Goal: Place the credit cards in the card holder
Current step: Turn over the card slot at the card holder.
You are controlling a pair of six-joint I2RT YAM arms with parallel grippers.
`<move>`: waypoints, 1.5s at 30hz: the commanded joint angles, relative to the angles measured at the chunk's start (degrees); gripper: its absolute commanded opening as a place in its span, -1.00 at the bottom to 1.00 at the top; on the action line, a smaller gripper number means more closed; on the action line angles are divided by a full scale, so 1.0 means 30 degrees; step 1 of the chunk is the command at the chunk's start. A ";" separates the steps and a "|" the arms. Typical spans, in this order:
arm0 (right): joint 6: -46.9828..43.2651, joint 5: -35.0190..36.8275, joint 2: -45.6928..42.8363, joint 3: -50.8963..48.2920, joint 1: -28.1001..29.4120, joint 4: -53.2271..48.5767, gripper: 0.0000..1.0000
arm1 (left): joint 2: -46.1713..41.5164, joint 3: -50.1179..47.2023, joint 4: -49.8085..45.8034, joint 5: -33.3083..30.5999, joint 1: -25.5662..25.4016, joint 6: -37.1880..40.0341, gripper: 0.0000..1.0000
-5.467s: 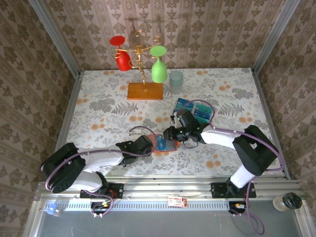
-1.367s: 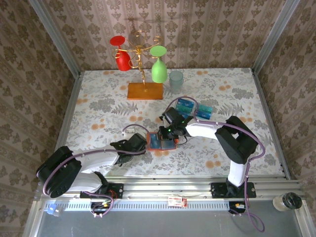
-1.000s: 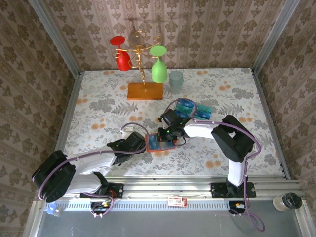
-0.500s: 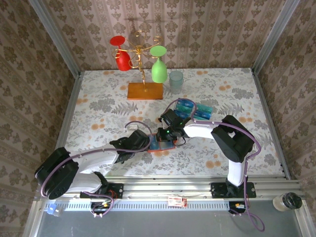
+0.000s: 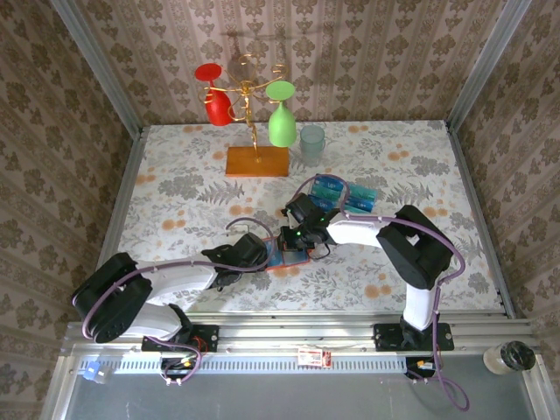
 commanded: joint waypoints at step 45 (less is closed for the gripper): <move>0.1104 -0.1004 0.0221 -0.0868 0.0367 0.1290 -1.00 | -0.2071 0.0902 -0.0083 0.0194 0.0386 -0.0479 1.00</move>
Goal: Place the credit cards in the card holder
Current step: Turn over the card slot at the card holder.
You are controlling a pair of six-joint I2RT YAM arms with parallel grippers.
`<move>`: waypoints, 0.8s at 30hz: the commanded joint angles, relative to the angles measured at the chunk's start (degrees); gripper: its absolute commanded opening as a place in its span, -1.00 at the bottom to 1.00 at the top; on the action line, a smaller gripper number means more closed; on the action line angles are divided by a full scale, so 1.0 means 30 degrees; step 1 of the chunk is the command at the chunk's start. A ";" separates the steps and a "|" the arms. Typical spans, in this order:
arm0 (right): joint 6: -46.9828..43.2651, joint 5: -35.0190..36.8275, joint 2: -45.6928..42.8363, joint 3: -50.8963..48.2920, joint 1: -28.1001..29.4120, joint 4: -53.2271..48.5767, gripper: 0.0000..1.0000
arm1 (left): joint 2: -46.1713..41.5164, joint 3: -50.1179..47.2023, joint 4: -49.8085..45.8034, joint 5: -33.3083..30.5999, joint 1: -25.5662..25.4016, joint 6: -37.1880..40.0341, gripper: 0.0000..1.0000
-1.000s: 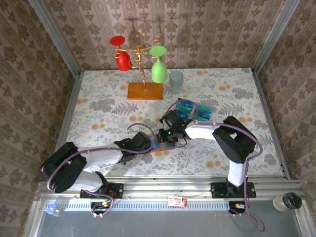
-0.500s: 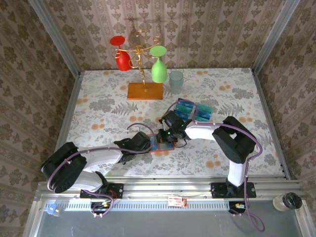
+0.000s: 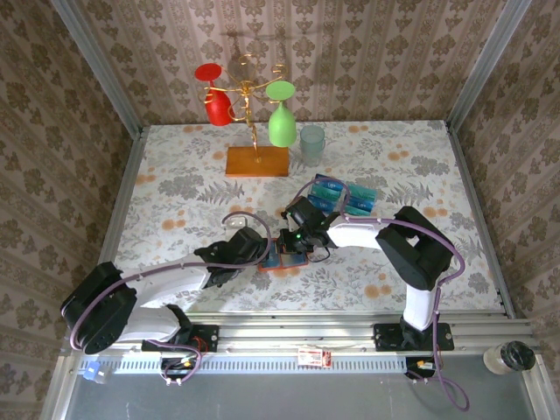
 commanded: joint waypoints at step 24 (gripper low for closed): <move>-0.2025 -0.0501 -0.1808 0.0399 -0.2900 -0.2555 -1.00 | 0.0678 0.2614 -0.0394 0.0121 -0.1503 -0.1022 1.00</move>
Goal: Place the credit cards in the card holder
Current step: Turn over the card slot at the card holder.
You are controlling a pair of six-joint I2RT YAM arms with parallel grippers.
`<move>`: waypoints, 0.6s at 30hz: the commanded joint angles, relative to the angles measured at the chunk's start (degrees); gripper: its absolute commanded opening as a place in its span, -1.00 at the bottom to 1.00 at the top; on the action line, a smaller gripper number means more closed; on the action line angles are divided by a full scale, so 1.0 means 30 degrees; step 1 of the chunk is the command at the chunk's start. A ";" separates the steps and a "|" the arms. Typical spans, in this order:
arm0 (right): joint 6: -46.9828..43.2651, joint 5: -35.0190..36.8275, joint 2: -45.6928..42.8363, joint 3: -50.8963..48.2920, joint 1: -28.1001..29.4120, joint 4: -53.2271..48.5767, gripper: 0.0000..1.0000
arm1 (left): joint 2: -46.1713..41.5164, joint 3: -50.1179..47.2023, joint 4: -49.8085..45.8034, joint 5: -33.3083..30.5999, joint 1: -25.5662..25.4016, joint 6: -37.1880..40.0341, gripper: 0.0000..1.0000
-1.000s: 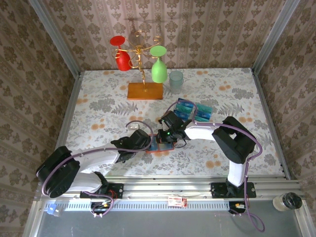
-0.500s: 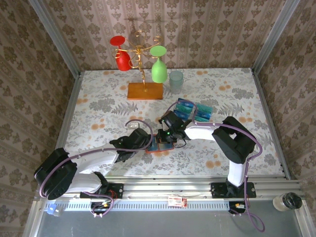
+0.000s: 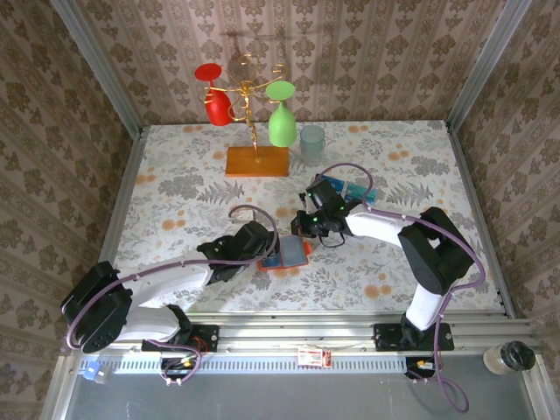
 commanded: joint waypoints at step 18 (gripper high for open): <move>-0.1718 -0.0750 0.1855 0.0681 0.0142 -0.1772 -1.00 | 0.3973 0.0901 0.0554 -0.0706 -0.2080 -0.1232 1.00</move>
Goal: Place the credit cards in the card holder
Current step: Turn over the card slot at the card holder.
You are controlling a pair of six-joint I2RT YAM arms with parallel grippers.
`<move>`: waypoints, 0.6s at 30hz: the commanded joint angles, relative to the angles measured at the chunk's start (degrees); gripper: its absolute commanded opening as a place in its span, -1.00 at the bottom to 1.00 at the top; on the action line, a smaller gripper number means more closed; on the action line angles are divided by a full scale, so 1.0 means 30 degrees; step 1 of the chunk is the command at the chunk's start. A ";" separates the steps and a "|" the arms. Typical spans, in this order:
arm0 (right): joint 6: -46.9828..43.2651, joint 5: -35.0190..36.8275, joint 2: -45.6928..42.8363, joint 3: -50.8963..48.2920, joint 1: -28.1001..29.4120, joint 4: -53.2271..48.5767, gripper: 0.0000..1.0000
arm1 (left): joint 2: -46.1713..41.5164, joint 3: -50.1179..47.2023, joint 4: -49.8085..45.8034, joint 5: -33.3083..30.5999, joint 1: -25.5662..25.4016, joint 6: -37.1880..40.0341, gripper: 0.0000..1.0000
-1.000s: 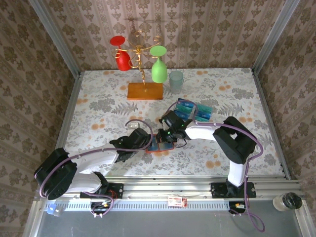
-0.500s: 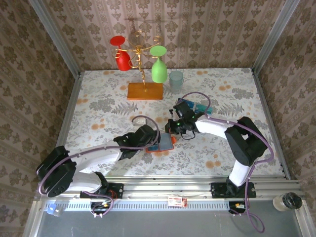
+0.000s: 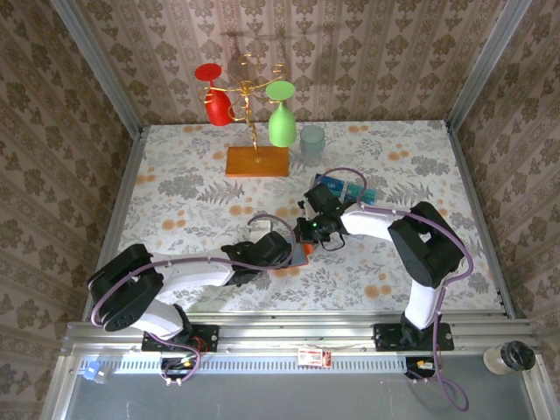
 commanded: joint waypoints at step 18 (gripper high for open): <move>0.0371 -0.0569 0.0671 0.0084 0.0732 0.0197 -1.00 | 0.1302 -0.0397 0.1176 -0.0239 -0.0111 0.0176 1.00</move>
